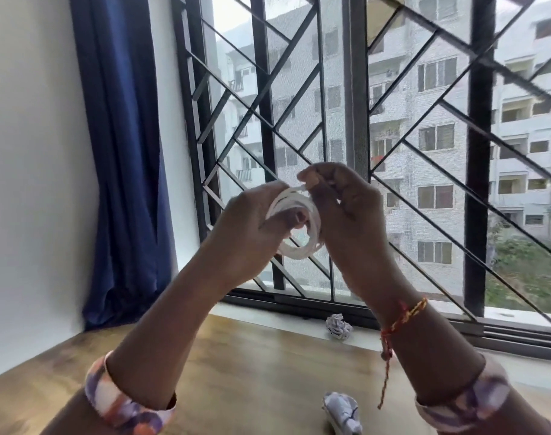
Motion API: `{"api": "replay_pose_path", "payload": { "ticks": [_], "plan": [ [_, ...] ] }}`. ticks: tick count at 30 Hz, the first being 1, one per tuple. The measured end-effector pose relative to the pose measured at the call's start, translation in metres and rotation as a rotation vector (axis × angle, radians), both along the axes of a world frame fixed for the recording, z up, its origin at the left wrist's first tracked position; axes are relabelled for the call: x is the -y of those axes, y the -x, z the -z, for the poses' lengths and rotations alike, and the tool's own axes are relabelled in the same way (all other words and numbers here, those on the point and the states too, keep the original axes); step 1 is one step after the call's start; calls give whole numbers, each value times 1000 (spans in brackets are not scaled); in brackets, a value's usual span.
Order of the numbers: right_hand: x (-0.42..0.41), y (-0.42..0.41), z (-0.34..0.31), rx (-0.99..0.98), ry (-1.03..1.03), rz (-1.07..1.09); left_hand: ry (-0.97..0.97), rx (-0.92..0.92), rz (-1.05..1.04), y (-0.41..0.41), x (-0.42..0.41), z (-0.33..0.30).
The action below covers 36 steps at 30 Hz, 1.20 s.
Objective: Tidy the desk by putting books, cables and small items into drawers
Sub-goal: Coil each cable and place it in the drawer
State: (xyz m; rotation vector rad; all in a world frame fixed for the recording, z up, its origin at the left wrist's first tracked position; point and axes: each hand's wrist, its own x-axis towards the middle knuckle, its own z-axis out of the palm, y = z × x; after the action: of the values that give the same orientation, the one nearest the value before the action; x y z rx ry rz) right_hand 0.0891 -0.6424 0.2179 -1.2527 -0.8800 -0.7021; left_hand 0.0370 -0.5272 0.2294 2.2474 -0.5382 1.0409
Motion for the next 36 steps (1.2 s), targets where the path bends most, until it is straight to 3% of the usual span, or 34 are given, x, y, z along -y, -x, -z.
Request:
{"api": "replay_pose_path", "payload": {
  "ticks": [3, 7, 14, 20, 24, 30, 36],
  "plan": [
    [0, 4, -1, -162, -49, -236, -127, 234, -148, -2, 3, 5],
    [-1, 8, -2, -313, -90, -442, -217, 347, -340, -5, 0, 11],
    [-8, 11, -6, -371, -122, -468, -238, 471, -477, 0, 0, 15],
    [-6, 10, -1, -371, 58, -451, -349, 434, -617, 9, -1, 9],
    [-6, 5, 15, -224, 329, -223, -323, 259, -680, 13, -3, 4],
    [-2, -3, 27, 19, 569, 236, -265, 58, -485, 8, -6, 11],
    [-1, -11, 38, 2, 502, 383, -188, 52, -592, 3, 10, 23]
  ]
}}
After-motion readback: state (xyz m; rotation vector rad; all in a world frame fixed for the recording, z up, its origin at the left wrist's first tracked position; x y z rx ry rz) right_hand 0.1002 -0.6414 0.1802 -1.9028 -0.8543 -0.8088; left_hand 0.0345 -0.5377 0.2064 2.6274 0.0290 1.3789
